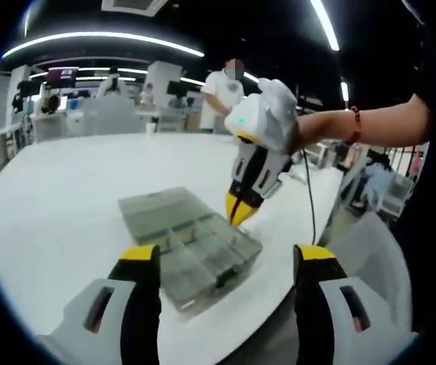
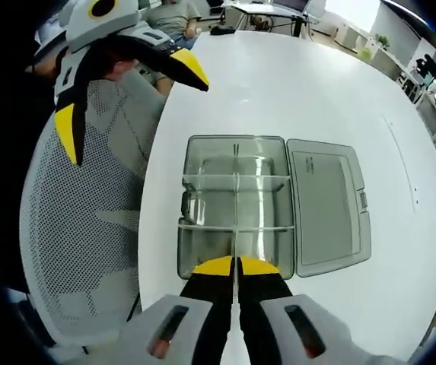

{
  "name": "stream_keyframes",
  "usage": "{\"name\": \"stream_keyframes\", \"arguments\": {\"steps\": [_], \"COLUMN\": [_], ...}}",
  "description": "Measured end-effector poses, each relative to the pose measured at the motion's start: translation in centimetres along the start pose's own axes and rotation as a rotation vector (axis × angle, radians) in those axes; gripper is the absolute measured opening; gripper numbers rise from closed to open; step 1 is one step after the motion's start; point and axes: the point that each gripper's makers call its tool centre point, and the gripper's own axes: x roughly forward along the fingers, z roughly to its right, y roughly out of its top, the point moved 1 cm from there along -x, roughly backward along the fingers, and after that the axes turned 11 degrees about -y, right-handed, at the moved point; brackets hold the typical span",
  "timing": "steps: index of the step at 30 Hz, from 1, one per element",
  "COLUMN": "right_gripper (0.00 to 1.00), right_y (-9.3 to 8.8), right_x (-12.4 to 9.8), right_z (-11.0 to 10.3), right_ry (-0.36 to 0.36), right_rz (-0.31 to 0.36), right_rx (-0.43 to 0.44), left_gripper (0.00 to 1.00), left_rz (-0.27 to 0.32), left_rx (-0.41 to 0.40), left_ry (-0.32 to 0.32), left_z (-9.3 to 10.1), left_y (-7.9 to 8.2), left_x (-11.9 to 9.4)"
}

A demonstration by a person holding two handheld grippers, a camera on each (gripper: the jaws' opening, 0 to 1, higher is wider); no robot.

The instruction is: Insert the divider into the dual guide fixture by aligning both edges with the guide slots and pushing it downward to the bottom, including one-sided entry, uneven engagement, binding, and posture correction.

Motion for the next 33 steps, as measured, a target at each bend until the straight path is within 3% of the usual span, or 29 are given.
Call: {"name": "stream_keyframes", "arguments": {"steps": [33], "right_gripper": [0.0], "right_y": [-1.0], "right_x": [2.5], "right_z": [-0.4], "right_ry": [-0.032], "right_rz": [-0.019], "right_rx": [0.018], "left_gripper": [0.7], "left_rz": [-0.028], "left_rx": [-0.006], "left_ry": [-0.018], "left_z": [0.3], "left_y": [-0.3], "left_x": [0.3]}}
